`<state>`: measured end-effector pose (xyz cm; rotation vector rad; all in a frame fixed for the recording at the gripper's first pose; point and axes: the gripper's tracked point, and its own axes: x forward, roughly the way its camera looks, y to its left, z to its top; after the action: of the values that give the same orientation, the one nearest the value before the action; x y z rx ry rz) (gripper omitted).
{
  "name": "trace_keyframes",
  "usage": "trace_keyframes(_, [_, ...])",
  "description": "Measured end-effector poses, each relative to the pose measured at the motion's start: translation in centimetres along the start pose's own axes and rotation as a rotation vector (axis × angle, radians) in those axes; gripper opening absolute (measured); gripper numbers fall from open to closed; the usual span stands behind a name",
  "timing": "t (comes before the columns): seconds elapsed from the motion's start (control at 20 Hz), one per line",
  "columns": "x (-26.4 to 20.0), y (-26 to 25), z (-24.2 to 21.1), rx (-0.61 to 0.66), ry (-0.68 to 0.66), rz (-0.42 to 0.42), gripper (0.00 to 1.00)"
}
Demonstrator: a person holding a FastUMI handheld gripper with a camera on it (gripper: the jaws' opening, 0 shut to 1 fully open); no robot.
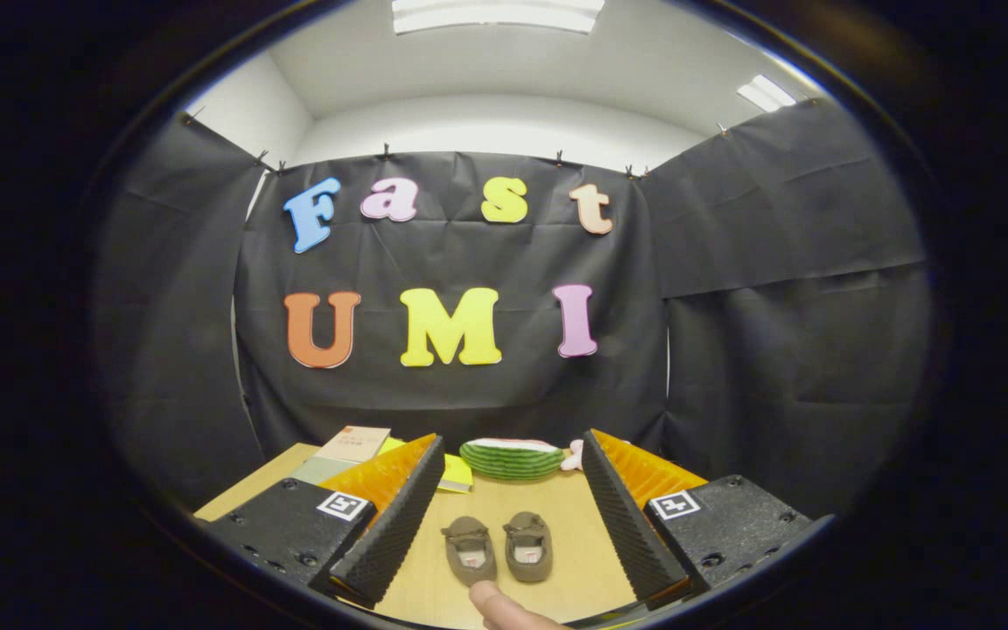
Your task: Open the storage box then place both shoes into the box .Put the left shoe in first, then the right shoe, with the right side of both shoes facing outward in a uniform manner.
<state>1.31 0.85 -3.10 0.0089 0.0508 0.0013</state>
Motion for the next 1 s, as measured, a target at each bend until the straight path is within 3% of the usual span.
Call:
trace_keyframes(0.35, [2.9, 0.7, -2.9, 0.012, 0.065, 0.019, 1.0])
trace_keyframes(0.8, [12.2, 6.9, -14.2, 0.176, 0.44, 0.235, 1.0])
trace_keyframes(1.0, [15.7, 10.0, -18.5, 0.316, 0.628, 0.358, 0.99])
